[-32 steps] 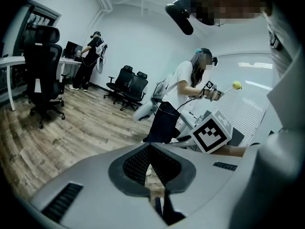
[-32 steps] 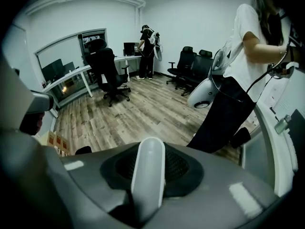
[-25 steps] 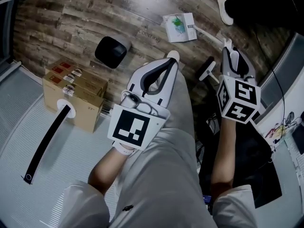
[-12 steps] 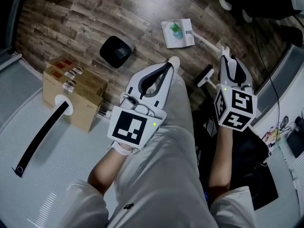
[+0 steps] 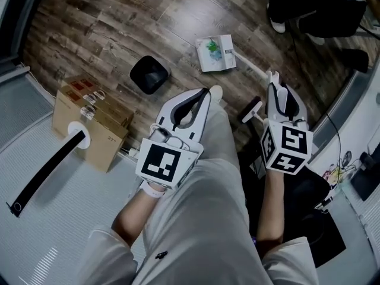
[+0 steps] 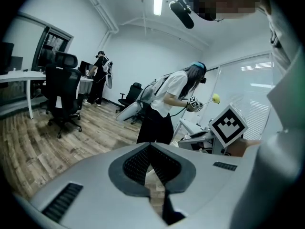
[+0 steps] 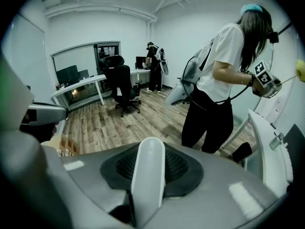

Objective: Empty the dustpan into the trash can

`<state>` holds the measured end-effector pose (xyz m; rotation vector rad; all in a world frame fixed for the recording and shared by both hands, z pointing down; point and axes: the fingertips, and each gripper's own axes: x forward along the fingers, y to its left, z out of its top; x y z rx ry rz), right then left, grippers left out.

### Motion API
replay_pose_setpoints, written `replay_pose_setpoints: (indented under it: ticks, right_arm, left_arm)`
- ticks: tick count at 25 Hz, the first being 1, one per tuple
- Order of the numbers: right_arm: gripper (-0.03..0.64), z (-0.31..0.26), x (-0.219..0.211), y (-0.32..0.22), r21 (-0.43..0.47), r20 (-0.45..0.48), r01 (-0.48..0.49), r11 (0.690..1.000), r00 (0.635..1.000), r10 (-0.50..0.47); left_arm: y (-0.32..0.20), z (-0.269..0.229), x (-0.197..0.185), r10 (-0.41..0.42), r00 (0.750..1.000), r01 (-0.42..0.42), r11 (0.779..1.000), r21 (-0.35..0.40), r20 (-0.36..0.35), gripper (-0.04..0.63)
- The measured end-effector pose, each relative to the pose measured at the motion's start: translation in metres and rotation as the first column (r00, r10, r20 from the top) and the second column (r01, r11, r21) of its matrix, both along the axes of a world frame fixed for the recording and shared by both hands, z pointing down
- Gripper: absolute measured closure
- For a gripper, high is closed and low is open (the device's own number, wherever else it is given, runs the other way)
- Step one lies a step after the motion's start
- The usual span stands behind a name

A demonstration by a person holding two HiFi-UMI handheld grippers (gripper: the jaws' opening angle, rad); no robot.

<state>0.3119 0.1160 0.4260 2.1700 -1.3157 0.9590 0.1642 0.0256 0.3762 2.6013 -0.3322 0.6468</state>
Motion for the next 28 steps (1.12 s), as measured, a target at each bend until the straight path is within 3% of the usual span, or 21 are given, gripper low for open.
replay_pose_setpoints:
  ticks: [21, 28]
  right_arm:
    - [0.499, -0.111, -0.075, -0.027, 0.127, -0.068, 0.101, 0.987, 0.993, -0.093]
    - [0.497, -0.142, -0.107, -0.044, 0.174, -0.089, 0.154, 0.973, 0.986, -0.140]
  left_arm:
    - [-0.010, -0.052, -0.087, -0.103, 0.993, 0.106, 0.994, 0.041, -0.060, 0.589]
    - [-0.024, -0.067, -0.113, -0.144, 0.987, 0.150, 0.985, 0.085, -0.073, 0.589]
